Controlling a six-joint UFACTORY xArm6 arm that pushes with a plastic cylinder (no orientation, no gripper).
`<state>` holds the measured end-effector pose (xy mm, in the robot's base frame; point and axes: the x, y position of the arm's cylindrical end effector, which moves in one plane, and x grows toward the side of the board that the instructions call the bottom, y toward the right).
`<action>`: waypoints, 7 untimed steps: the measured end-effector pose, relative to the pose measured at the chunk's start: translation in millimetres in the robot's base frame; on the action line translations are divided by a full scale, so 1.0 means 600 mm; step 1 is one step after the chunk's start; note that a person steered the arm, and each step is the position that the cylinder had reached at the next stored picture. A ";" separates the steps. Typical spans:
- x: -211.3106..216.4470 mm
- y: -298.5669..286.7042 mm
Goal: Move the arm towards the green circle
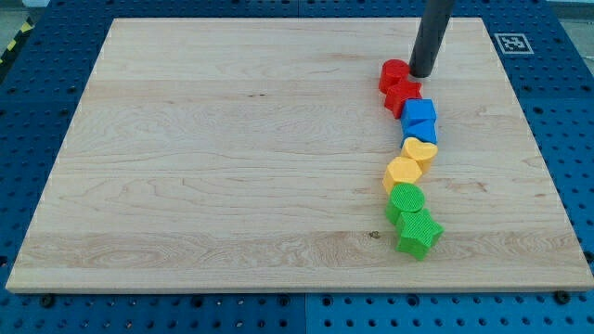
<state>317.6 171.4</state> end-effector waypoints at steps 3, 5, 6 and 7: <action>-0.053 0.064; 0.133 0.173; 0.243 0.173; 0.331 0.172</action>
<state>516.0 274.6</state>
